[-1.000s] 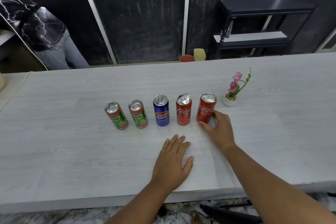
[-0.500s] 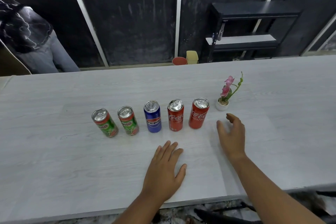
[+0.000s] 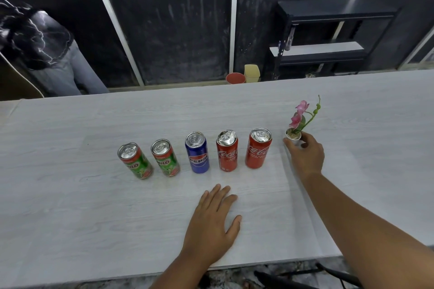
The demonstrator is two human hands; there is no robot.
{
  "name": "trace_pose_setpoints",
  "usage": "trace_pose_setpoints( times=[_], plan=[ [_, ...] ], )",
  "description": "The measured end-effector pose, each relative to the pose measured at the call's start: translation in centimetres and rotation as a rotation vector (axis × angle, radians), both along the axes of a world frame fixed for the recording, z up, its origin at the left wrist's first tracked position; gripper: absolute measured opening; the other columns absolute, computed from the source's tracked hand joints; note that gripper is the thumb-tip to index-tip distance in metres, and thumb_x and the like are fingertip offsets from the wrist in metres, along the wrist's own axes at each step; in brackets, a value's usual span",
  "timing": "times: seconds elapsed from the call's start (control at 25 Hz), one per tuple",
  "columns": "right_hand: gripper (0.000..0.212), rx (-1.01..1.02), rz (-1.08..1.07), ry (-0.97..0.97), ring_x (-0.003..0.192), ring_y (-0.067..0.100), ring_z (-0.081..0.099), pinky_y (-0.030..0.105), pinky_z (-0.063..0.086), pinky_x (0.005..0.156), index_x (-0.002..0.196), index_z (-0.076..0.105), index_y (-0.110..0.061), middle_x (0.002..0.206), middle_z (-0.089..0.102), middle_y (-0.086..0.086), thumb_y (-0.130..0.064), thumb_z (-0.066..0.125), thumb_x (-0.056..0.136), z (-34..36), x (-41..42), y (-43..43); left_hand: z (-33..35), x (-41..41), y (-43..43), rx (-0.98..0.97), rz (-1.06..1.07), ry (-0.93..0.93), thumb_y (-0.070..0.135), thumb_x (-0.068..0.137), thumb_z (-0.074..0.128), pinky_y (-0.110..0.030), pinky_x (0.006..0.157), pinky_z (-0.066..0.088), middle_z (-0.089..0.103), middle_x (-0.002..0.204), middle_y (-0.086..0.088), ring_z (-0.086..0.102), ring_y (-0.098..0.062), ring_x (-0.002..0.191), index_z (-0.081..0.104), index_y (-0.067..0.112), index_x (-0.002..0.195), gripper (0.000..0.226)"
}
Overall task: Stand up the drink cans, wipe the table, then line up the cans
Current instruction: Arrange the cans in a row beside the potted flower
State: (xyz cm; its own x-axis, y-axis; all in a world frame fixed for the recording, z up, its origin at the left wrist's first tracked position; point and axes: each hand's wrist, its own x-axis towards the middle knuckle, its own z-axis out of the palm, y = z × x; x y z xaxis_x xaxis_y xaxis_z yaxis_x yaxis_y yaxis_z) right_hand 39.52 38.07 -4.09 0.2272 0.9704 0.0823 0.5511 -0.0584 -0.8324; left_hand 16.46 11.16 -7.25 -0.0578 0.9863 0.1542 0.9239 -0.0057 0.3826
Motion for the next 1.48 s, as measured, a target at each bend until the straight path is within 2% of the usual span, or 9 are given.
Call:
trace_pose_setpoints(
  times=[0.12, 0.36, 0.48, 0.64, 0.76, 0.88, 0.96, 1.2, 1.48],
  plan=[
    [0.044, 0.006, -0.009, 0.134, 0.099, 0.006, 0.067, 0.021, 0.051, 0.081, 0.116, 0.071, -0.033, 0.107, 0.073, -0.015, -0.055, 0.083, 0.079, 0.2, 0.5, -1.9, 0.4, -0.1, -0.1, -0.001, -0.008, -0.015, 0.059, 0.109, 0.043, -0.037, 0.136, 0.018, 0.035, 0.171, 0.020, 0.015, -0.002, 0.165, 0.047, 0.042, 0.155, 0.050],
    [0.040, 0.010, -0.025, 0.177, 0.095, -0.009, 0.062, 0.021, 0.048, 0.076, 0.108, 0.066, -0.039, 0.103, 0.070, -0.020, -0.054, 0.087, 0.077, 0.9, 1.7, -8.9, 1.0, -0.4, -1.0, 0.066, 0.028, -0.039, 0.037, 0.105, 0.059, -0.036, 0.130, 0.034, 0.062, 0.155, 0.010, 0.048, -0.007, 0.151, 0.071, 0.029, 0.140, 0.038],
    [0.037, -0.013, -0.008, 0.199, 0.095, -0.007, 0.063, 0.019, 0.046, 0.073, 0.103, 0.062, -0.043, 0.104, 0.070, -0.021, -0.050, 0.089, 0.079, 1.4, 1.9, -12.4, 1.1, -1.5, -2.1, 0.077, 0.006, -0.001, 0.034, 0.102, 0.064, -0.034, 0.127, 0.037, 0.063, 0.154, 0.010, 0.055, -0.011, 0.147, 0.072, 0.030, 0.141, 0.040],
    [0.039, -0.039, 0.020, 0.210, 0.098, -0.004, 0.063, 0.019, 0.045, 0.072, 0.102, 0.059, -0.046, 0.107, 0.069, -0.020, -0.050, 0.090, 0.078, 1.6, 1.2, -16.6, 1.2, -6.3, -4.7, 0.118, 0.030, 0.075, 0.041, 0.101, 0.053, -0.026, 0.122, 0.034, 0.066, 0.150, 0.008, 0.062, -0.014, 0.141, 0.074, 0.029, 0.138, 0.044],
    [0.043, -0.046, 0.077, 0.205, 0.099, -0.005, 0.062, 0.025, 0.049, 0.078, 0.102, 0.061, -0.048, 0.106, 0.071, -0.018, -0.052, 0.092, 0.073, 1.0, -0.5, -19.6, 1.0, -12.6, -7.5, 0.149, 0.171, 0.087, 0.042, 0.100, 0.046, -0.032, 0.115, 0.046, 0.071, 0.143, 0.002, 0.067, -0.021, 0.134, 0.078, 0.022, 0.131, 0.049],
    [0.045, -0.043, 0.185, 0.145, 0.104, 0.008, 0.065, 0.037, 0.054, 0.089, 0.103, 0.064, -0.043, 0.106, 0.072, -0.016, -0.054, 0.093, 0.071, 0.4, -3.7, -21.5, 0.7, -16.4, -9.6, 0.146, 0.294, 0.063, 0.042, 0.101, 0.046, -0.039, 0.111, 0.053, 0.070, 0.143, -0.001, 0.065, -0.023, 0.132, 0.077, 0.017, 0.131, 0.050],
    [0.045, -0.042, 0.243, 0.100, 0.103, 0.009, 0.063, 0.041, 0.055, 0.090, 0.102, 0.063, -0.043, 0.104, 0.071, -0.018, -0.057, 0.092, 0.070, 0.4, -6.5, -22.4, 0.6, -16.9, -9.8, 0.133, 0.307, 0.067, 0.041, 0.101, 0.047, -0.039, 0.111, 0.052, 0.070, 0.141, -0.002, 0.065, -0.023, 0.130, 0.076, 0.017, 0.130, 0.048],
    [0.052, 0.019, 0.315, -0.162, 0.102, 0.011, 0.053, 0.040, 0.045, 0.090, 0.103, 0.061, -0.041, 0.103, 0.062, -0.022, -0.075, 0.081, 0.069, 0.5, -14.6, -23.7, 1.3, -16.8, -9.7, 0.133, 0.295, 0.023, 0.036, 0.099, 0.056, -0.040, 0.109, 0.052, 0.070, 0.136, 0.000, 0.063, -0.020, 0.127, 0.074, 0.019, 0.129, 0.039],
    [0.070, 0.082, 0.292, -0.397, 0.107, 0.020, 0.054, 0.042, 0.044, 0.087, 0.111, 0.059, -0.032, 0.113, 0.064, -0.010, -0.091, 0.062, 0.071, -0.3, -17.2, -23.8, 1.2, -16.9, -9.7, 0.132, 0.295, 0.033, 0.027, 0.096, 0.075, -0.040, 0.112, 0.049, 0.069, 0.137, 0.003, 0.061, -0.019, 0.129, 0.072, 0.022, 0.129, 0.034]
  ],
)
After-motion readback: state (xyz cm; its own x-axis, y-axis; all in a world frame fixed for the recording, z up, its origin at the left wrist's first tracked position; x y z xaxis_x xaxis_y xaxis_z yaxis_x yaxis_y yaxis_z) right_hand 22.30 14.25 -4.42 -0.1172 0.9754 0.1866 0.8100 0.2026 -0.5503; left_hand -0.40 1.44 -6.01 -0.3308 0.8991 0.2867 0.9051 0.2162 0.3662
